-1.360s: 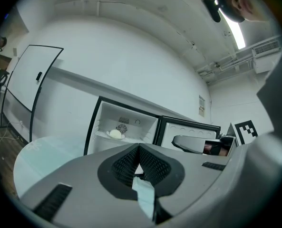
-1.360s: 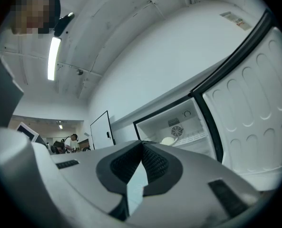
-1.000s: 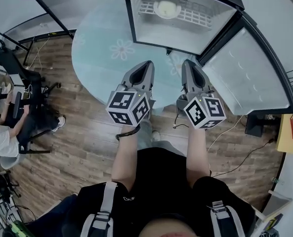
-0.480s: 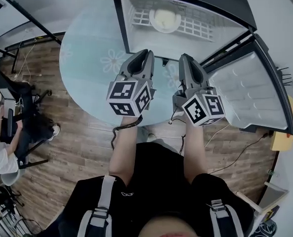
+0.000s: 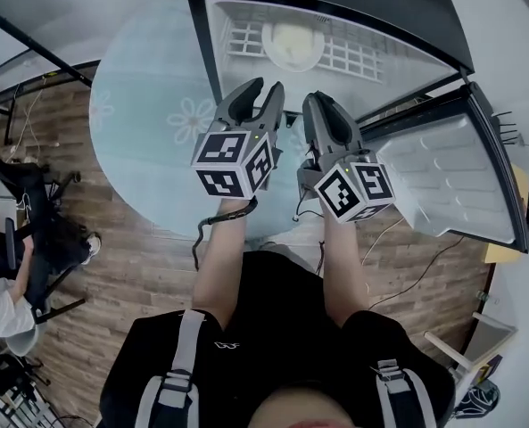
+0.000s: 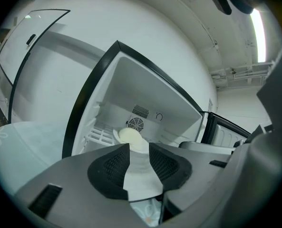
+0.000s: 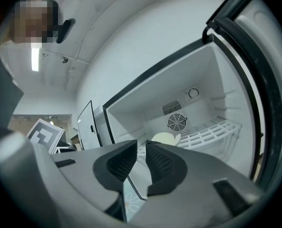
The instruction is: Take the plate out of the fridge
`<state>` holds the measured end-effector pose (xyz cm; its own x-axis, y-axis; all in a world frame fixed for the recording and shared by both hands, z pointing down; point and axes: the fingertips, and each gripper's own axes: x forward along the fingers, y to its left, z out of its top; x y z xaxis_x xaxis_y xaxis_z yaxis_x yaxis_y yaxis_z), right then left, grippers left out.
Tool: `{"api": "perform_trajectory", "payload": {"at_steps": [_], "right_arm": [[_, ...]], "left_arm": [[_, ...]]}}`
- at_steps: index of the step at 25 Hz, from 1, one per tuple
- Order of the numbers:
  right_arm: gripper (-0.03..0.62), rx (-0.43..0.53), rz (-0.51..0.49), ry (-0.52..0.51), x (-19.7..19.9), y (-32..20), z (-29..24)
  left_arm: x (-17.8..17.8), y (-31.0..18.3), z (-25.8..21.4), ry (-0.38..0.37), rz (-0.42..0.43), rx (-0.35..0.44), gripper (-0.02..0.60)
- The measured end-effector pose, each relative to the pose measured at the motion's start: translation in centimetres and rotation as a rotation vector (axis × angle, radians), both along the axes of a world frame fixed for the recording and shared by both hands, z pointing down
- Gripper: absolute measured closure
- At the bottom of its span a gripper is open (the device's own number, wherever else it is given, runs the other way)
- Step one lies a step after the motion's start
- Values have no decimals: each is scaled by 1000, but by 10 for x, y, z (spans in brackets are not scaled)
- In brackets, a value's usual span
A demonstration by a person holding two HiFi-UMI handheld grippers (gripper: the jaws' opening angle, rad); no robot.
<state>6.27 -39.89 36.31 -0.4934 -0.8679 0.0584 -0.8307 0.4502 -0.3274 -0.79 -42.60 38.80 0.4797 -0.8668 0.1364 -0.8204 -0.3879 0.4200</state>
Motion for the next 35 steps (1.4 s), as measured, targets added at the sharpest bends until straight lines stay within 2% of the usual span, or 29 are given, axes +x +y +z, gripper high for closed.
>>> {"api": "perform_trajectory", "payload": {"at_steps": [4, 6, 10, 13, 18, 20, 25, 35], "right_arm": [[488, -40, 14, -26, 0, -16, 9], [488, -57, 27, -31, 3, -24, 13], [486, -84, 65, -42, 1, -41, 21], [445, -115, 79, -55, 4, -53, 31], [445, -162, 94, -73, 11, -67, 44], [445, -174, 91, -98, 11, -73, 46], [444, -205, 89, -133, 10, -85, 51], [450, -241, 58, -211, 3, -90, 56]], "left_arm": [[5, -15, 4, 10, 8, -6, 449], [7, -22, 6, 25, 7, -11, 449], [-7, -34, 7, 102, -25, -14, 453], [-8, -44, 12, 128, -32, -31, 451], [1, -57, 18, 172, -8, -53, 451], [6, -62, 18, 193, 16, -59, 431], [9, -71, 28, 174, 19, -101, 414], [9, -74, 29, 202, 58, -90, 439]]}}
